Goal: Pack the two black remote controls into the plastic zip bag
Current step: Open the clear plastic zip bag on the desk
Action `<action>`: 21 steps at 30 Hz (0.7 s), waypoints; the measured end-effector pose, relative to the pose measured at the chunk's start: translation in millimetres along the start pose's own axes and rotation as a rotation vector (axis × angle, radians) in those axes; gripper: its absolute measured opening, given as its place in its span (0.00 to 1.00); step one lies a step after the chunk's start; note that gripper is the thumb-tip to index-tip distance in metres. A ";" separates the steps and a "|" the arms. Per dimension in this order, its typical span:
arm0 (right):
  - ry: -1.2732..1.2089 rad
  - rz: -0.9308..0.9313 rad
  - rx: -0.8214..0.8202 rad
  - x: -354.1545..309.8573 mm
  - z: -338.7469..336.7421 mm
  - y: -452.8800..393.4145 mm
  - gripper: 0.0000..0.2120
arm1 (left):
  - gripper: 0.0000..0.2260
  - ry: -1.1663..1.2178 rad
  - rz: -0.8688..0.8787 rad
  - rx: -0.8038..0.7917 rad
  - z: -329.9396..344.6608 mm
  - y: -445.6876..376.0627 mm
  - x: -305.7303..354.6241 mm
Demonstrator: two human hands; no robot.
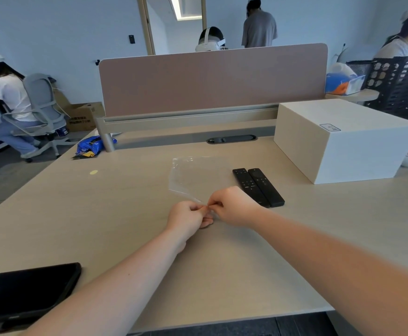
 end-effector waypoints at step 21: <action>0.077 0.129 0.486 34.4 -76.2 -6.0 0.10 | 0.14 -0.625 0.074 0.212 -38.2 11.4 17.1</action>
Point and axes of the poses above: each hand's wrist, its own y-axis away from the middle knuckle, its own z-axis out of the palm, x = y × z, the point moved 8 cm from there along -y, towards the middle knuckle, and after that the axes turned 11 degrees about x, right-handed, at the moved point
